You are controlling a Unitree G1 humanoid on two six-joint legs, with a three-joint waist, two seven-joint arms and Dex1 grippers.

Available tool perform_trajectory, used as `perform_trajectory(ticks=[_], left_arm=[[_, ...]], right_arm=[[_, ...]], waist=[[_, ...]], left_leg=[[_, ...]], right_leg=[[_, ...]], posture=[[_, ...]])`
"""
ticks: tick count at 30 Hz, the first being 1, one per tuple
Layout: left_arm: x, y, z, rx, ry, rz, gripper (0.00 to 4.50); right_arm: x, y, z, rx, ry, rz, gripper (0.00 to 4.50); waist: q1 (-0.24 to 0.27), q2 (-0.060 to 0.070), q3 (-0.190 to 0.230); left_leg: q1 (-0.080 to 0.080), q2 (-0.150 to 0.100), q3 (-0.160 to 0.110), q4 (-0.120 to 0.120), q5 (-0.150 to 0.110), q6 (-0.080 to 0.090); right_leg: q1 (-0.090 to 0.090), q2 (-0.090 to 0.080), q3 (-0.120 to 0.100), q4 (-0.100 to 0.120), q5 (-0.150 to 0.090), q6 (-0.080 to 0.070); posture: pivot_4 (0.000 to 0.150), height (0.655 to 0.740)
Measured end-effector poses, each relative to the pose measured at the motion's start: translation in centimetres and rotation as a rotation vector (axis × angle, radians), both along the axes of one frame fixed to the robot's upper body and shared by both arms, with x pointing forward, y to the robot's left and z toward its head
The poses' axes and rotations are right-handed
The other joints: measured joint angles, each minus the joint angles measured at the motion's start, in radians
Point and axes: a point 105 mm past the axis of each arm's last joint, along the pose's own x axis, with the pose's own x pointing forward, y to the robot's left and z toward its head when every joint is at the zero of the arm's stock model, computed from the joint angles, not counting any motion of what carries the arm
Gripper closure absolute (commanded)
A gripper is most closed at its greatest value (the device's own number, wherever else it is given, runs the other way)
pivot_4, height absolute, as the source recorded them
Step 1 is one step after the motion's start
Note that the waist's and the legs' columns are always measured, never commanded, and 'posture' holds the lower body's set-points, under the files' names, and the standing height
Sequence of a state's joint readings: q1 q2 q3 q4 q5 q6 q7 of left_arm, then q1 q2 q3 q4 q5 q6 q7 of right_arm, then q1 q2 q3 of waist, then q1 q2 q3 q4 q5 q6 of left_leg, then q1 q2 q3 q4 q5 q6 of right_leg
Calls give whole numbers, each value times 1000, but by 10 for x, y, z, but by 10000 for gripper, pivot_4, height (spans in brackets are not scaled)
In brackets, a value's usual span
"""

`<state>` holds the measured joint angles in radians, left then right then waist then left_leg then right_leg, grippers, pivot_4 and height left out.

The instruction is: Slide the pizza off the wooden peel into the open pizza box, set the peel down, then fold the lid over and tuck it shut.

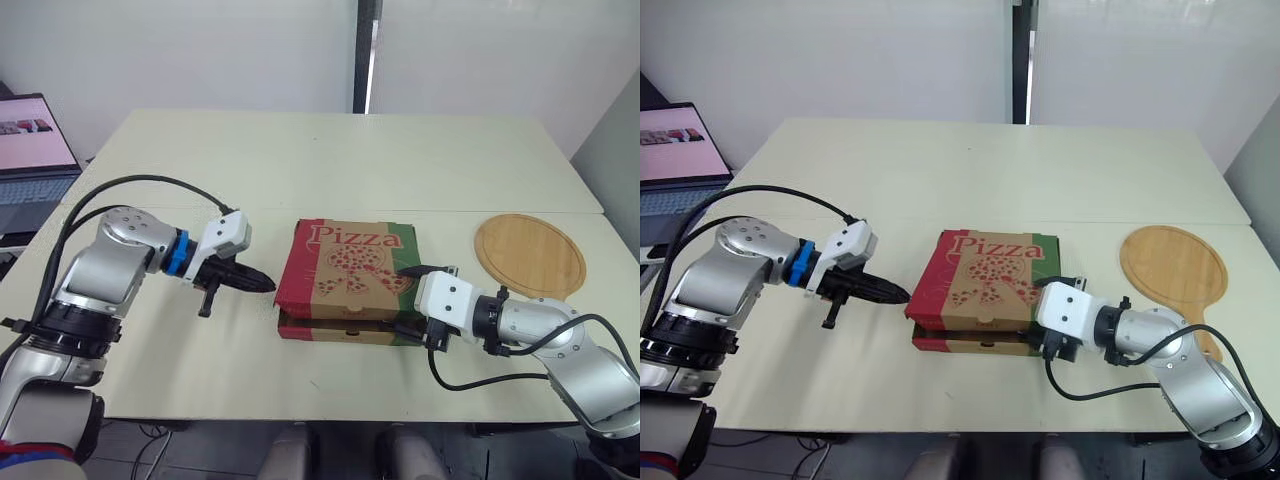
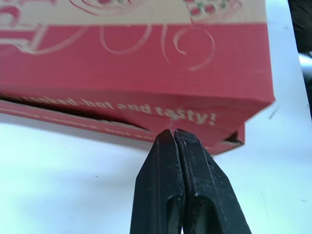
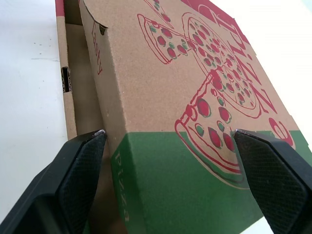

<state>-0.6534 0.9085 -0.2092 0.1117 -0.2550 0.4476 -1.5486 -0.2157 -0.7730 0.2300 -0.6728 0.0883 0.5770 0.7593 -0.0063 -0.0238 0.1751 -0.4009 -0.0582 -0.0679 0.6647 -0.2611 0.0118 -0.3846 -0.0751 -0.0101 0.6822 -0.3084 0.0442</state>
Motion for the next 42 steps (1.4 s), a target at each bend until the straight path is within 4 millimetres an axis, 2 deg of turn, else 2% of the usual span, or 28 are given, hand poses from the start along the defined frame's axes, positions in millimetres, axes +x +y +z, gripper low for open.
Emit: perform_trajectory(ticks=[8,13,25,27,29,31,33,35,37,40,42], left_arm=[[-1,-10,-2,-11,-12,-23,45000],[-1,-13,-13,6,4,-17,45000],[1,-7,-17,-2,6,45,45000],[2,-4,-7,-12,6,54,45000],[8,-4,15,-37,-37,62,45000],[13,-7,39,-69,-89,57,45000],[14,-16,50,-102,-110,35,45000],[14,-27,46,-128,-100,9,45000],[12,-40,34,-137,-71,-24,45000],[8,-46,14,-93,-40,-57,45000],[8,-47,8,-77,-39,-64,45000]], right_arm=[[-1,0,-1,-2,7,3,243],[-1,0,-3,-12,7,3,243],[-2,2,-6,-26,-3,13,243],[-3,2,-6,-28,-7,14,243],[-3,2,-6,-28,-6,14,243],[-3,2,-7,-28,-7,15,243],[-3,2,-7,-29,-11,17,243],[-3,2,-6,-32,-16,19,243],[-3,3,-6,-33,-21,22,243],[-3,3,-6,-31,-24,25,243],[-3,3,-6,-31,-25,25,243]], waist=[[0,0,0],[0,0,0],[0,0,0],[0,0,0],[1,0,0],[1,0,0],[0,0,0],[0,0,0],[1,0,0],[-2,0,0],[-2,0,0]], left_leg=[[0,0,0,0,0,0],[0,0,0,0,0,0],[0,0,0,0,0,0],[0,0,0,0,0,0],[0,0,0,0,0,0],[1,0,0,0,0,0],[1,0,0,0,0,0],[1,0,0,0,0,0],[1,0,0,0,0,0],[0,1,0,0,0,0],[0,1,0,0,0,0]], right_leg=[[0,0,0,0,0,0],[0,0,0,0,0,0],[0,0,0,0,0,0],[0,0,0,0,0,0],[0,1,-1,0,0,0],[1,1,-1,0,0,0],[1,1,-1,0,0,0],[1,1,0,0,0,0],[1,1,0,0,0,0],[0,1,0,0,0,0],[0,1,0,0,0,0]], posture=[[1500,7281],[1500,7281],[1500,7281],[1500,7281],[1500,7281],[1500,7281],[1500,7281],[1500,7281],[1500,7281],[1500,7281],[1500,7281]])
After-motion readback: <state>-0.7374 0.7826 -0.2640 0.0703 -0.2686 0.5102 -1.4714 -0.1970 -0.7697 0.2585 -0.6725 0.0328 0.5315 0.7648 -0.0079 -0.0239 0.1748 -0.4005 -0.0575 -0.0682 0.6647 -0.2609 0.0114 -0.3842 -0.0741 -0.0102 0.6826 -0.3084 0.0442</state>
